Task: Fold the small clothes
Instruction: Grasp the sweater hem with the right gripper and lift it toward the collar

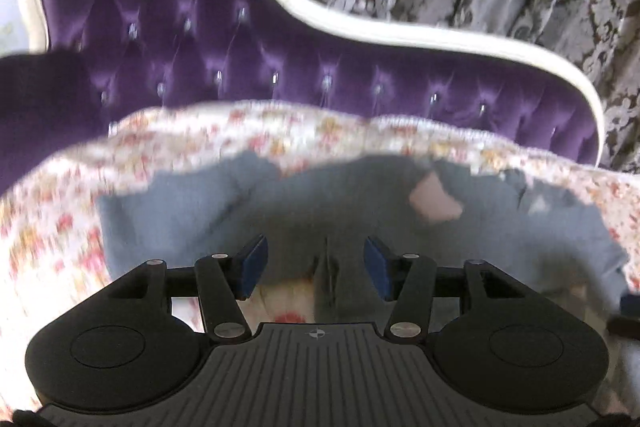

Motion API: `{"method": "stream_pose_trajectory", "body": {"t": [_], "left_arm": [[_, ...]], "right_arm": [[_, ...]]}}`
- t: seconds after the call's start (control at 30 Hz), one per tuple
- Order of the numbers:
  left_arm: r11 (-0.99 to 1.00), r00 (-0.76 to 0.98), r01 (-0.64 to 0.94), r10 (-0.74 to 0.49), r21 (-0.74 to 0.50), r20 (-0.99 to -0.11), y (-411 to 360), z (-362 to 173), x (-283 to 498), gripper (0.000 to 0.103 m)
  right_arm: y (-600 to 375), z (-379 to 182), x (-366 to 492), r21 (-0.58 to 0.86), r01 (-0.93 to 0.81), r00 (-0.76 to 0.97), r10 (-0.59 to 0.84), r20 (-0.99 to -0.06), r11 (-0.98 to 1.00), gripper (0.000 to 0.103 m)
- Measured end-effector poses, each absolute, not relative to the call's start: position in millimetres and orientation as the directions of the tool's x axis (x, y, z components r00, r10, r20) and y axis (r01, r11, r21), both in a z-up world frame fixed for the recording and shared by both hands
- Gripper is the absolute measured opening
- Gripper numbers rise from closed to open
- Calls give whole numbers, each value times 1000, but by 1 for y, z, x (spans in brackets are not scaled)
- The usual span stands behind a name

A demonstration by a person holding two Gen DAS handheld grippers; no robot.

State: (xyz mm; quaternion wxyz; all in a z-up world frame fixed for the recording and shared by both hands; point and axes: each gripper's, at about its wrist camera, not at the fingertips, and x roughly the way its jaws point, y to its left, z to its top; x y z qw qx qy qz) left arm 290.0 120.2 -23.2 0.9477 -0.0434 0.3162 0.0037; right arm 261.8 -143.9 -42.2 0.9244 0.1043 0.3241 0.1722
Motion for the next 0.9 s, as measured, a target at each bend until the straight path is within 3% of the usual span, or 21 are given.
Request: {"method": "stream_pose_trajectory", "body": {"t": [0.27, 0.33, 0.37, 0.4, 0.67, 0.7, 0.9], "left_arm": [[989, 773, -102, 9, -110, -634, 115, -55, 280, 55], [976, 746, -163, 26, -145, -665, 122, -62, 279, 55], [966, 742, -190, 26, -173, -670, 126, -64, 276, 54], [960, 756, -200, 22, -199, -654, 130, -64, 271, 55], [954, 774, -266, 127, -136, -620, 164, -55, 258, 61], [950, 768, -277, 129, -144, -627, 168, -56, 259, 61], [928, 784, -282, 77, -243, -615, 189, -61, 253, 61]], "right_arm": [[-107, -24, 326, 351, -370, 669, 509, -542, 860, 101], [-91, -23, 346, 346, -405, 641, 533, -553, 846, 92], [-82, -22, 356, 347, -420, 618, 544, -567, 839, 75], [-70, -22, 369, 350, -429, 593, 552, -586, 833, 65], [22, -36, 435, 330, -502, 500, 580, -644, 799, 68], [32, -40, 443, 329, -507, 489, 581, -651, 796, 74], [84, -63, 477, 270, -521, 474, 537, -698, 810, 78]]}}
